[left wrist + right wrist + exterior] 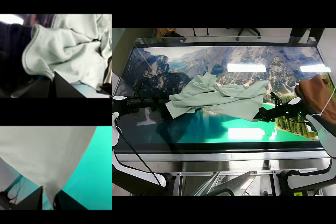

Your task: Fold the shirts.

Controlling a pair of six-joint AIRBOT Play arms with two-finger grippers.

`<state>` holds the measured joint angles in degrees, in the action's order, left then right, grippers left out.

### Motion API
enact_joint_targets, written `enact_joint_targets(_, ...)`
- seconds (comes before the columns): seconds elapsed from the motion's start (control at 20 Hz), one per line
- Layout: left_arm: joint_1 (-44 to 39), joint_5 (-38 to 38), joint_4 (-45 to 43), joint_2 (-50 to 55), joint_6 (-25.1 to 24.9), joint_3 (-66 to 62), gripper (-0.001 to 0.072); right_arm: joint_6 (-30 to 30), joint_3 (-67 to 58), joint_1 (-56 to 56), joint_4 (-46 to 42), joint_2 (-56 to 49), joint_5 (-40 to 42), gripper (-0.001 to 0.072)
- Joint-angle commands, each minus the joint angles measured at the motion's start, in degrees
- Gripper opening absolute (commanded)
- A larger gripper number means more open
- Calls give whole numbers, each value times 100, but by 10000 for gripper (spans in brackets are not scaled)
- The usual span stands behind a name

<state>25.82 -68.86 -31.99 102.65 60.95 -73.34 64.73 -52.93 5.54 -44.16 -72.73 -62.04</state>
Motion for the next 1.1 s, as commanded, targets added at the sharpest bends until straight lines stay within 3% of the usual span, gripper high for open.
enact_joint_targets(0.0,26,-175,13,4,-4,-13,15,-44,-7,-4,114,9,39,62)
enact_joint_targets(0.05,26,-223,39,-7,-2,-13,15,-70,-11,-2,258,13,116,17)
enact_joint_targets(0.25,28,-568,125,-798,2,-66,14,-758,-557,125,1228,466,-7,16)
enact_joint_targets(0.45,254,-914,1263,-2551,114,-894,14,-1034,-2710,772,1969,1672,-197,16)
enact_joint_targets(0.6,448,-584,2046,-3908,258,-1816,15,-1080,-4332,1244,2026,2481,35,16)
enact_joint_targets(0.85,1377,-111,1447,-5445,564,-3451,15,-1075,-5558,1993,1585,3429,632,16)
enact_joint_targets(0.95,1932,-197,756,-5683,894,-3779,15,-1075,-5604,2107,1456,3587,669,16)
enact_joint_targets(1.05,1934,-221,446,-5659,1001,-3762,15,-979,-5595,2103,1307,3497,433,16)
